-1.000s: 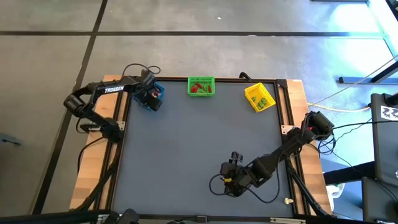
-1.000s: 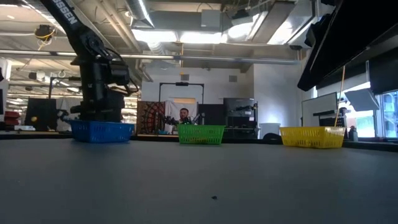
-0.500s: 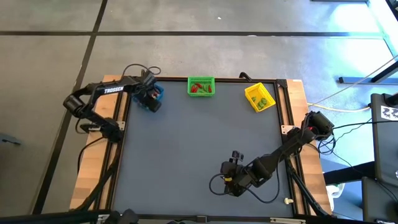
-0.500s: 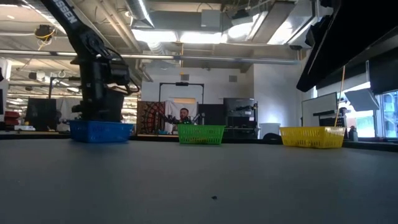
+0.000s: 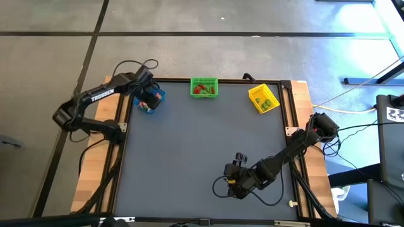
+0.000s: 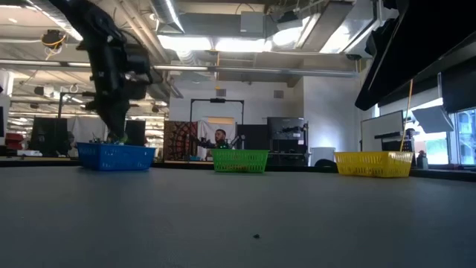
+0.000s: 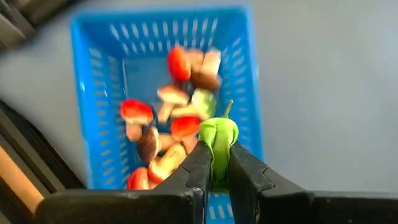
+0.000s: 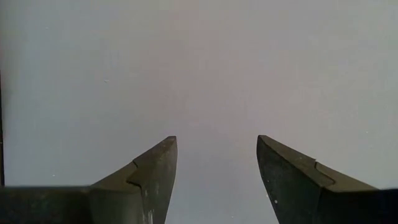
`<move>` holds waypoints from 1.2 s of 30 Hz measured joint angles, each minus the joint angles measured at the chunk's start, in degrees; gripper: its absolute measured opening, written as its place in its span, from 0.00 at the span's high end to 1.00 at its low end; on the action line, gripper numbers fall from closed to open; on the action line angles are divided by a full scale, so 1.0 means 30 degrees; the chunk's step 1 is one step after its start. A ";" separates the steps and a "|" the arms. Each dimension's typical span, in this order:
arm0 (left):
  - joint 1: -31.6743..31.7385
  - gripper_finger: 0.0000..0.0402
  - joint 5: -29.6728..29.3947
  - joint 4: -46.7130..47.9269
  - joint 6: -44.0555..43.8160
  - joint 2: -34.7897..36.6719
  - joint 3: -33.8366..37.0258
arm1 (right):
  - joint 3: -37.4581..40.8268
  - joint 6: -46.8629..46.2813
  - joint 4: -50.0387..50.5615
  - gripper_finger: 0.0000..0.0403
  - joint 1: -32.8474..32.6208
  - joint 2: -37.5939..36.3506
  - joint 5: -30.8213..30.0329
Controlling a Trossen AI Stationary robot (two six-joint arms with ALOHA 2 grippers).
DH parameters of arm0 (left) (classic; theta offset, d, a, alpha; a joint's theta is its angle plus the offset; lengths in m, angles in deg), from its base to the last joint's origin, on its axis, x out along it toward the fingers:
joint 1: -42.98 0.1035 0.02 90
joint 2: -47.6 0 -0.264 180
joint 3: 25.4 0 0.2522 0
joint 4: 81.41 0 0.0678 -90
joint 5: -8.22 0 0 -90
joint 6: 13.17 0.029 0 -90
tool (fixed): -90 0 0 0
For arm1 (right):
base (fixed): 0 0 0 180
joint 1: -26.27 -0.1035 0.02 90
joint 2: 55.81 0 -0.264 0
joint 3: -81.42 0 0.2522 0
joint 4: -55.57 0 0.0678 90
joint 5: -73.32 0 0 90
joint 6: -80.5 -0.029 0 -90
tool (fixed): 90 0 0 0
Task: Sort produce into baskets
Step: Put the green chili pepper into the yellow bin
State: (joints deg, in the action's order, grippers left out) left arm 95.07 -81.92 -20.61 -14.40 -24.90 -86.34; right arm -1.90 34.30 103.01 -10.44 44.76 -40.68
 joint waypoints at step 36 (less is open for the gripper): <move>-1.8835 0.88 0.2589 -1.4291 -0.3549 0.2988 -0.0298 | -0.0022 1.0504 -0.9894 0.45 0.2756 -0.2579 -0.3336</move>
State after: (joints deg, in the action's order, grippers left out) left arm 38.57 -74.15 -63.48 -25.04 -15.93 -87.23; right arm -1.97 65.82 73.32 -2.17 37.03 -50.69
